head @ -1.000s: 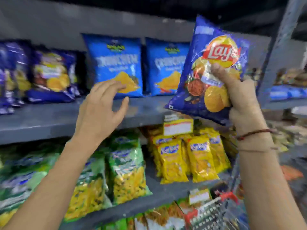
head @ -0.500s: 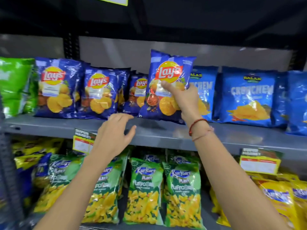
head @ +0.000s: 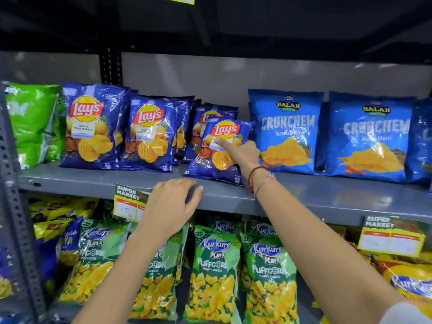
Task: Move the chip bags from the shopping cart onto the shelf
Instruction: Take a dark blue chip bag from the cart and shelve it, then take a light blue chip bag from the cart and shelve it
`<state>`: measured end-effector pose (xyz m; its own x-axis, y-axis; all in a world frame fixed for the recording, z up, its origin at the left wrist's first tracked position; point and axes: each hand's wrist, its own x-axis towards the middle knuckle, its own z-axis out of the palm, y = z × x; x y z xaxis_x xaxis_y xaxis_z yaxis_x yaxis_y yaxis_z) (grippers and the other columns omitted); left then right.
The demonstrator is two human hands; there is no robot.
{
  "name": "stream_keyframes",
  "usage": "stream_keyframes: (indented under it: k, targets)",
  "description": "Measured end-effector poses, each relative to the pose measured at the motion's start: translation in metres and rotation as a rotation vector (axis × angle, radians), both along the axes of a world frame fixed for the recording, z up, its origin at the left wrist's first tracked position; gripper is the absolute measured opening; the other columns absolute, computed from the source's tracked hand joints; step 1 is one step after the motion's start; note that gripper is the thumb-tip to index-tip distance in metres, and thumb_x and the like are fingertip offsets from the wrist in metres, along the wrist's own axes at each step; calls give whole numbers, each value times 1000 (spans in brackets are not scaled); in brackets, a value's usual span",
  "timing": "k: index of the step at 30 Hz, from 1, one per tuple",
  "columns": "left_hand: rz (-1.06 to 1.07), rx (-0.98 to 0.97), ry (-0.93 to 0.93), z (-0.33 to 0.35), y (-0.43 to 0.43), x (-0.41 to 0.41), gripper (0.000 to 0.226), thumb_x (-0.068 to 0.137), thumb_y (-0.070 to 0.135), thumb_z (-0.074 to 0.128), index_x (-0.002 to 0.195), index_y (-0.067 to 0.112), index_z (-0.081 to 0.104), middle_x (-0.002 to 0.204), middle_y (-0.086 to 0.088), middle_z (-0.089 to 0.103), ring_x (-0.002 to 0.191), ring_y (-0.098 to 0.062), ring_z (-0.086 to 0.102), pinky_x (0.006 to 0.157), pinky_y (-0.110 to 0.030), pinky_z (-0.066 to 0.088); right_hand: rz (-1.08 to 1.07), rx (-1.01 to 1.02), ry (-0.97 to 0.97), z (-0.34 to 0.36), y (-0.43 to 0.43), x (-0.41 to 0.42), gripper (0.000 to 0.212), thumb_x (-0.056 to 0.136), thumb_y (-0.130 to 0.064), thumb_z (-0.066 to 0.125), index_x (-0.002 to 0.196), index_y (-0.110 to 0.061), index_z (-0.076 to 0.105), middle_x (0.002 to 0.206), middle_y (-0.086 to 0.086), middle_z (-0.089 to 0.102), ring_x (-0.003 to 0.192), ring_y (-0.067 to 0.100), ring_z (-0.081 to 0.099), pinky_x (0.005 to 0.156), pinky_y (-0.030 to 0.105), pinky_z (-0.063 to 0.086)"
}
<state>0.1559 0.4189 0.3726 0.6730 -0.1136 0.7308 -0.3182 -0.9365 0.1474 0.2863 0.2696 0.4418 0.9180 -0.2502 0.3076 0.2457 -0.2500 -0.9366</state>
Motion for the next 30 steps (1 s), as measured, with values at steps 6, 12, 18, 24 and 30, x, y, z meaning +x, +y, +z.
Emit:
stream_keyframes:
  k: [6,12,18,24,30]
  targets:
    - [-40,-86,-22,0,-7,-4,32,91,30,48,111,9,62,111,-10,69,103,-28,61,89,-41,46,84,-9,66,2,-18,-13,96,64,-66,71,134,-6,42,134,11,55,118,27,56,92,31,45]
    - [-268,-320,-219,-5,-62,-27,22,88,21,53,102,9,65,104,-6,69,99,-21,60,90,-16,37,-83,-112,-166,-11,-85,-79,80,68,-65,68,128,-16,49,104,0,63,106,27,64,94,51,51]
    - [-627,-333,-98,-46,-172,-41,18,87,16,55,96,7,67,101,-5,70,97,-19,60,91,-17,39,-397,-173,-271,-65,-199,-177,48,75,-47,73,112,-19,60,98,2,69,75,9,63,76,25,54]
    - [-923,-237,312,-121,-296,-57,23,86,21,55,102,8,65,106,-9,67,103,-26,60,91,-28,40,-736,-133,-44,-167,-310,-270,30,80,-33,73,102,-15,62,93,2,65,69,-4,60,63,6,45]
    - [-1101,-29,728,-228,-403,-88,27,82,8,63,108,3,63,112,-18,64,108,-33,57,92,-29,34,-987,-12,391,-306,-387,-360,36,81,-25,73,107,-2,61,101,22,67,87,32,64,83,47,53]
